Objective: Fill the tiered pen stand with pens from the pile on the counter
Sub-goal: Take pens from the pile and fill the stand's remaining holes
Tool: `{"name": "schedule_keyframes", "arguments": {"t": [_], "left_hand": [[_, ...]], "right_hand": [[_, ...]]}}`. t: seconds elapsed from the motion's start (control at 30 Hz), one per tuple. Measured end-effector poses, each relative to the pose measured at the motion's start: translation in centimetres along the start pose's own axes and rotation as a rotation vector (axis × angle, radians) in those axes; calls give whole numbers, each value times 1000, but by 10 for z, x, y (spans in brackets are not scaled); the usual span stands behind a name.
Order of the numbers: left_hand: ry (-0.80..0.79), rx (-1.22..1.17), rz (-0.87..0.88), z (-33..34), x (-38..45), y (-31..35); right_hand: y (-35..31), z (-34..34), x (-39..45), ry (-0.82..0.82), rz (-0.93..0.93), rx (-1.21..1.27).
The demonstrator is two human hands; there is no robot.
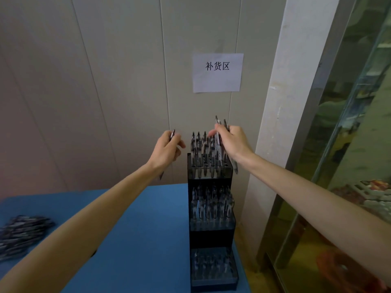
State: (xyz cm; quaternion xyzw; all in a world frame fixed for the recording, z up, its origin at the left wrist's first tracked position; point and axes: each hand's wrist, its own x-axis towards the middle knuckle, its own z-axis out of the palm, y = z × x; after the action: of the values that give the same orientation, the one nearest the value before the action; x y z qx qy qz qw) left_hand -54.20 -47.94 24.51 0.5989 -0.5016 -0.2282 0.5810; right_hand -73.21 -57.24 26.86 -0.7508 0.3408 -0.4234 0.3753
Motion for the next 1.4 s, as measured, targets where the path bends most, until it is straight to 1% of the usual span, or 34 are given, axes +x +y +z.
{"name": "schedule_keyframes", "arguments": {"t": [0.1,0.2,0.37,0.57,0.77,0.87,0.93,1.0,1.1,1.23,1.33,1.4], "left_hand": [[-26,-85,-4,-3,5,2],[-16,-99,2,-3,10,0],[58,-136,36,-2,14,1],[152,-159,123,-6,21,12],[136,-85,219,-1,20,18],[134,-62,265,6,19,20],[134,-53,275,9,20,20],[128,-31,275,12,23,19],[115,-7,273,14,25,18],[83,-3,307,18,24,19],[77,-11,342,20,24,16],[36,7,342,23,23,12]], "right_hand": [[3,-7,1,35,31,42],[5,-12,2,69,-9,34],[0,-13,3,135,-174,-112],[3,-8,9,145,-310,-307],[10,-6,10,112,-293,-415],[2,-5,6,110,-335,-451],[-1,-4,8,40,-362,-534],[0,-1,9,-35,-345,-636],[6,1,11,-60,-344,-729],[12,1,16,-39,-373,-671],[10,-2,16,81,-399,-463],[4,-6,14,178,-393,-292]]}}
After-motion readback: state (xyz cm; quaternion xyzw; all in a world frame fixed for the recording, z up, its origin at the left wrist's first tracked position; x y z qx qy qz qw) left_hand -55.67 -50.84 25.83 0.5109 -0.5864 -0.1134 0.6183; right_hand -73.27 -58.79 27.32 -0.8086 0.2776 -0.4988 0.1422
